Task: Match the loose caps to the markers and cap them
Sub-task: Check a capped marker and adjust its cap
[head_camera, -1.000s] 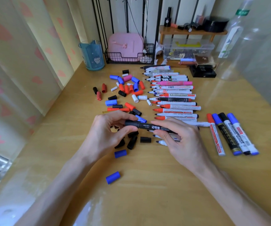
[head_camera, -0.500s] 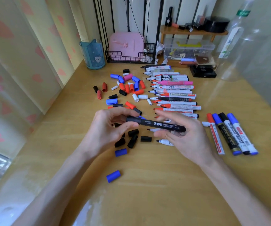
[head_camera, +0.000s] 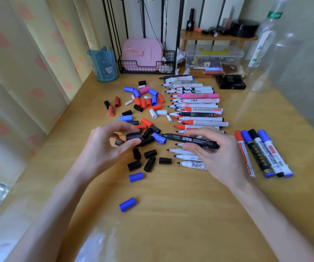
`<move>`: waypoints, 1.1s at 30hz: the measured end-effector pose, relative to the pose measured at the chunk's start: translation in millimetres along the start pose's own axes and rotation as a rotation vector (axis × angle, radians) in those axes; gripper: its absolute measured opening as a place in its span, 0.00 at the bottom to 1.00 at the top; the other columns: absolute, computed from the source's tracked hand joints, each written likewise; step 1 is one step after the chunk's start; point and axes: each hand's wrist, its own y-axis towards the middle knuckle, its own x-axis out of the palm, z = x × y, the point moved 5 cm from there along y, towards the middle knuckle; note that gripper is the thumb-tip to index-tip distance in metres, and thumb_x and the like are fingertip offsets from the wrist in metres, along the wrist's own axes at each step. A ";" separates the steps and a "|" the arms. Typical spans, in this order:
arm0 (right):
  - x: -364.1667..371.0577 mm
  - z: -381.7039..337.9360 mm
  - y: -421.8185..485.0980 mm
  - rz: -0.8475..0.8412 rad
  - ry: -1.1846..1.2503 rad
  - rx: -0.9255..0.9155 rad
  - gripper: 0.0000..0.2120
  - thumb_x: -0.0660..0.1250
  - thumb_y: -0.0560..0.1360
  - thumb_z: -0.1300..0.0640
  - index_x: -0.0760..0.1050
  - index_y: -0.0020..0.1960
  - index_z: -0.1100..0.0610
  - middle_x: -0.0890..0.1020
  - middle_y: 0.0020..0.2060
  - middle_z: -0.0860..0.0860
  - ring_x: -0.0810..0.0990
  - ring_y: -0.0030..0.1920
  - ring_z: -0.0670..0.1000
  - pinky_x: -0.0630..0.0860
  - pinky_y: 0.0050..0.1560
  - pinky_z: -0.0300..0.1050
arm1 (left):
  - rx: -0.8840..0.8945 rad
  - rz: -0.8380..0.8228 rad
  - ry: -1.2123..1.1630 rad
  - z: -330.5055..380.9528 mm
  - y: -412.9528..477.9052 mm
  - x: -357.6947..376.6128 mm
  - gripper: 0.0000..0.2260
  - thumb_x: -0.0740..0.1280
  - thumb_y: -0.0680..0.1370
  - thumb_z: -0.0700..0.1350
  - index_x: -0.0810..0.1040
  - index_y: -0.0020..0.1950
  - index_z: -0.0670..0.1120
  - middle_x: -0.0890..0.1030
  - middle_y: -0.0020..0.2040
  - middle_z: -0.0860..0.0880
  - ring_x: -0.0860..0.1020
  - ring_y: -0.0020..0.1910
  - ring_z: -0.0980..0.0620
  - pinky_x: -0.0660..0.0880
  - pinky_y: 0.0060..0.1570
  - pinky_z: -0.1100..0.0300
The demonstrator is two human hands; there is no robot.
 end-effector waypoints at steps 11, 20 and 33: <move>-1.6 4.6 -0.3 0.047 -0.080 0.008 0.10 0.77 0.75 0.58 0.86 0.55 0.52 0.83 0.49 0.46 0.82 0.51 0.46 0.72 0.38 0.30 | -0.044 -0.223 0.237 -27.5 -4.3 -9.6 0.10 0.78 0.75 0.50 0.84 0.53 0.61 0.82 0.49 0.58 0.77 0.50 0.54 0.69 0.44 0.68; 2.2 0.0 -2.8 0.032 -0.121 -0.042 0.09 0.77 0.75 0.59 0.86 0.55 0.55 0.83 0.48 0.46 0.82 0.48 0.42 0.70 0.36 0.28 | 0.021 -0.226 0.208 -19.8 -4.2 9.4 0.11 0.77 0.73 0.58 0.86 0.51 0.56 0.80 0.54 0.61 0.77 0.58 0.57 0.73 0.55 0.62; 8.1 -10.0 -4.4 -0.020 -0.109 -0.140 0.10 0.77 0.74 0.63 0.87 0.55 0.58 0.83 0.46 0.50 0.79 0.43 0.38 0.69 0.41 0.25 | 0.004 -0.135 -0.087 3.6 -7.0 19.6 0.06 0.76 0.76 0.49 0.86 0.52 0.51 0.84 0.39 0.60 0.74 0.33 0.58 0.72 0.37 0.69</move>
